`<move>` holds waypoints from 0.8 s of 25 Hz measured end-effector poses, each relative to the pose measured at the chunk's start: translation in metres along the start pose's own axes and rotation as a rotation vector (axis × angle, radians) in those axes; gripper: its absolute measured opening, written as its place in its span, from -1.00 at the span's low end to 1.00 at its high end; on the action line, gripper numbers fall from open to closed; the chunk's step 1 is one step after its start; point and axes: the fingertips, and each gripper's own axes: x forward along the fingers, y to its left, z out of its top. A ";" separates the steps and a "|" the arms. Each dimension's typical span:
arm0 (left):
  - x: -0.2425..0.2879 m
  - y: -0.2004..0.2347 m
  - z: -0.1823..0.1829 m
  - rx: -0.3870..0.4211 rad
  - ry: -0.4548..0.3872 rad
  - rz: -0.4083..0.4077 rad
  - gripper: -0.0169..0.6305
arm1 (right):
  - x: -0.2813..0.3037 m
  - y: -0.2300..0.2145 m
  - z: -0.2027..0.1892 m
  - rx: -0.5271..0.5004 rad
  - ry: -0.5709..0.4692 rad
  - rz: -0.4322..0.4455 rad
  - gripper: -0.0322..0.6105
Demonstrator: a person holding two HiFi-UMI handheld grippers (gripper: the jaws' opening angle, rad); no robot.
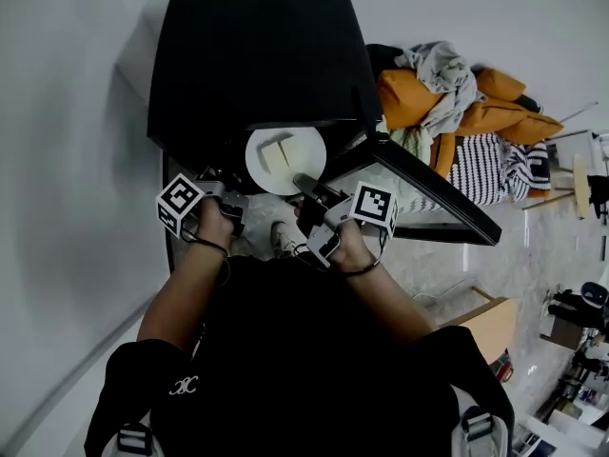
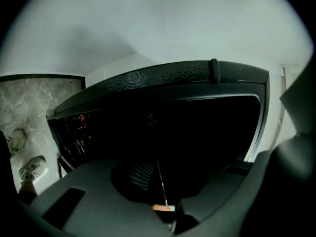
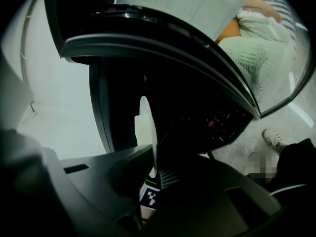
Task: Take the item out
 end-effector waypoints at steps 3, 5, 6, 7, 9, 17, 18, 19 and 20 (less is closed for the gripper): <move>0.009 -0.001 0.007 0.004 0.001 0.000 -0.81 | -0.003 -0.003 -0.001 0.016 -0.011 -0.015 -0.83; 0.014 -0.002 0.010 0.000 -0.001 0.000 -0.81 | -0.003 -0.004 0.000 -0.004 -0.013 -0.020 -0.83; 0.016 -0.002 0.011 -0.001 -0.002 -0.001 -0.81 | -0.004 -0.003 0.001 -0.020 -0.012 -0.024 -0.83; 0.018 -0.003 0.012 0.000 -0.004 -0.001 -0.81 | -0.004 -0.003 0.001 -0.032 -0.011 -0.028 -0.83; 0.023 -0.001 0.014 0.000 -0.010 -0.003 -0.80 | -0.003 -0.004 0.001 -0.041 -0.007 -0.032 -0.83; 0.039 0.000 0.022 0.007 -0.042 -0.004 -0.80 | -0.002 -0.004 0.000 -0.042 0.007 -0.022 -0.83; 0.039 0.000 0.023 0.009 -0.044 -0.004 -0.80 | -0.002 -0.004 0.000 -0.041 0.007 -0.023 -0.83; 0.040 -0.001 0.023 0.011 -0.046 -0.005 -0.80 | -0.002 -0.004 0.000 -0.048 0.009 -0.025 -0.83; 0.041 -0.001 0.024 0.014 -0.047 -0.005 -0.80 | -0.002 -0.004 0.000 -0.057 0.011 -0.026 -0.83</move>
